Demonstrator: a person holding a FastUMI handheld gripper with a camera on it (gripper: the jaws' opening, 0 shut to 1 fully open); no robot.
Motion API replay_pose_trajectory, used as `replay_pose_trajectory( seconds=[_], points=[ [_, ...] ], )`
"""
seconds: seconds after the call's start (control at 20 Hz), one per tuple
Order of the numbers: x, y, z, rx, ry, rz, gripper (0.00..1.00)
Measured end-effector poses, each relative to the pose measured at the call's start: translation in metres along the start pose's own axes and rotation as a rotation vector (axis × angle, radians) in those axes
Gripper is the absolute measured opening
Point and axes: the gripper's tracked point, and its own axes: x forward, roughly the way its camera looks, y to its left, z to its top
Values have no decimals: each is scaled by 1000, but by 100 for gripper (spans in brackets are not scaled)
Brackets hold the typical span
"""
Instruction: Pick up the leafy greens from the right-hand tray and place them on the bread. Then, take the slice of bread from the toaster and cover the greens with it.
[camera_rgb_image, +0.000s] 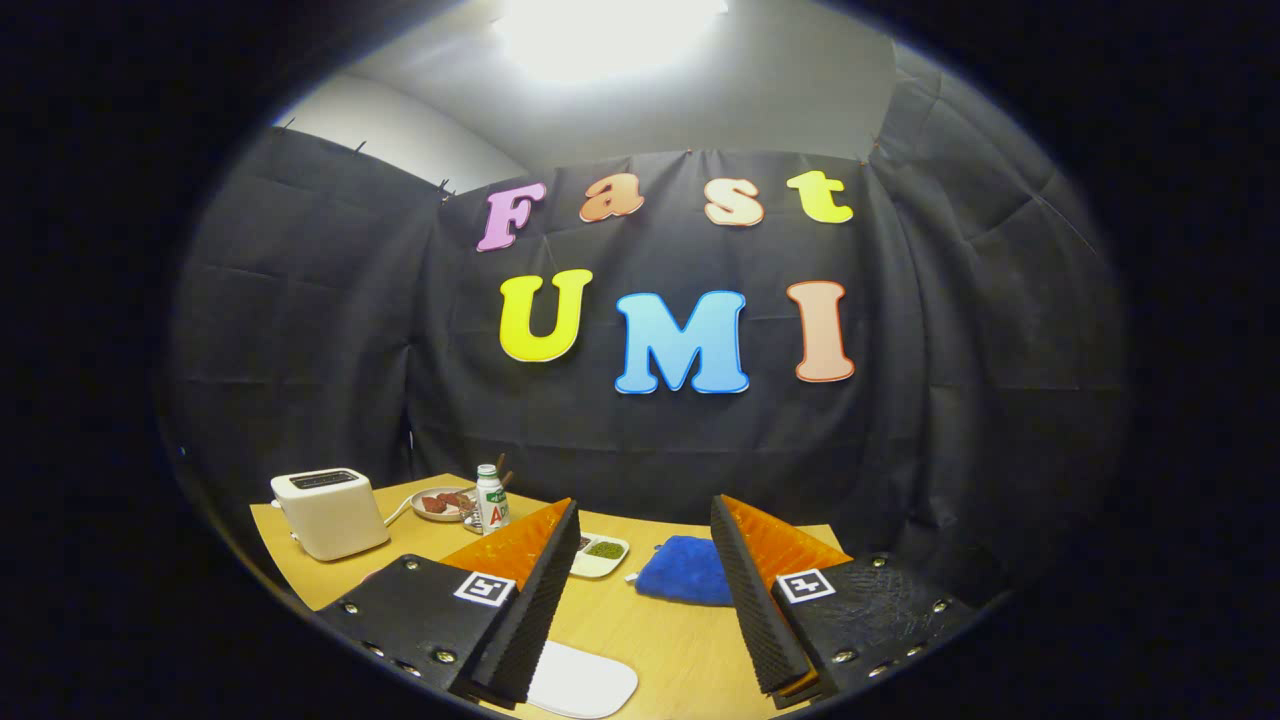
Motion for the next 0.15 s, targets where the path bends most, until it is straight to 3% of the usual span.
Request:
replay_pose_trajectory(
  seconds=[0.15],
  points=[
    [-18,-65,-6,1,-42,-62,80]
  ],
)
